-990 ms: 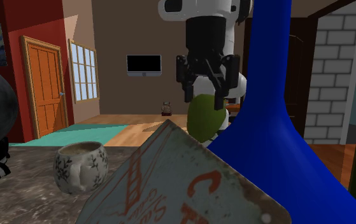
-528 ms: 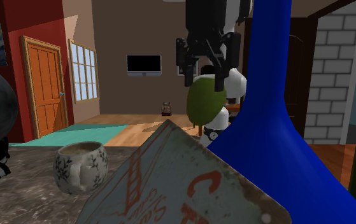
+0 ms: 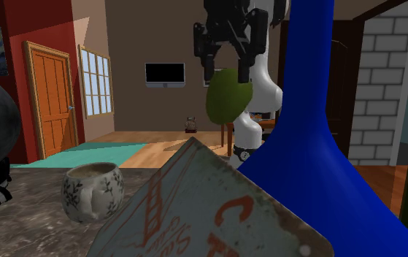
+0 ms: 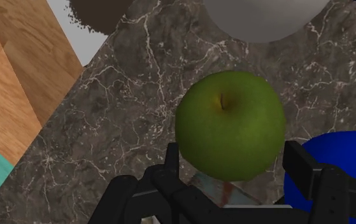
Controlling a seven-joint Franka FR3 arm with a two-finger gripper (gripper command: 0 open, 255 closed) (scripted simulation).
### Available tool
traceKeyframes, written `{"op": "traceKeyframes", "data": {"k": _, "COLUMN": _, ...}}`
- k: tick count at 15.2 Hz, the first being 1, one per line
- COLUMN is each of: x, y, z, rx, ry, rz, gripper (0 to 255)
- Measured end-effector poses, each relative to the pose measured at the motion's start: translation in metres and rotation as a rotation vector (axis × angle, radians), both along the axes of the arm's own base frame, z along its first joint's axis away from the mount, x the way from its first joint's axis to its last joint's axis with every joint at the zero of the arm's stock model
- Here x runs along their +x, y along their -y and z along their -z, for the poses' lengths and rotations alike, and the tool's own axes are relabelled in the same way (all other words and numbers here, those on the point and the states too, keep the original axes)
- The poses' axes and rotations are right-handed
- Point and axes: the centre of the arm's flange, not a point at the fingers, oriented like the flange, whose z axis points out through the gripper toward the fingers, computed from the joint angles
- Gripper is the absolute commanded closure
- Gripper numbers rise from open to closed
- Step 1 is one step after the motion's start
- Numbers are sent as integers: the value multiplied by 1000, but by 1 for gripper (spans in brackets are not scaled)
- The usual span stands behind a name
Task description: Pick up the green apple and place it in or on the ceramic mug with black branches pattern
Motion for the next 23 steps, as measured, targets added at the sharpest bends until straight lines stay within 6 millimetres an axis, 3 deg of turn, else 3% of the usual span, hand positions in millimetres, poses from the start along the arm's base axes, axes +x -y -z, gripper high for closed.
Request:
{"op": "traceKeyframes", "data": {"k": 19, "x": 139, "y": 203, "z": -32, "rx": 0, "ry": -1, "rz": 1, "gripper": 255}}
{"op": "traceKeyframes", "data": {"k": 23, "x": 148, "y": 223, "z": -22, "rx": 0, "ry": -1, "rz": 0, "gripper": 255}}
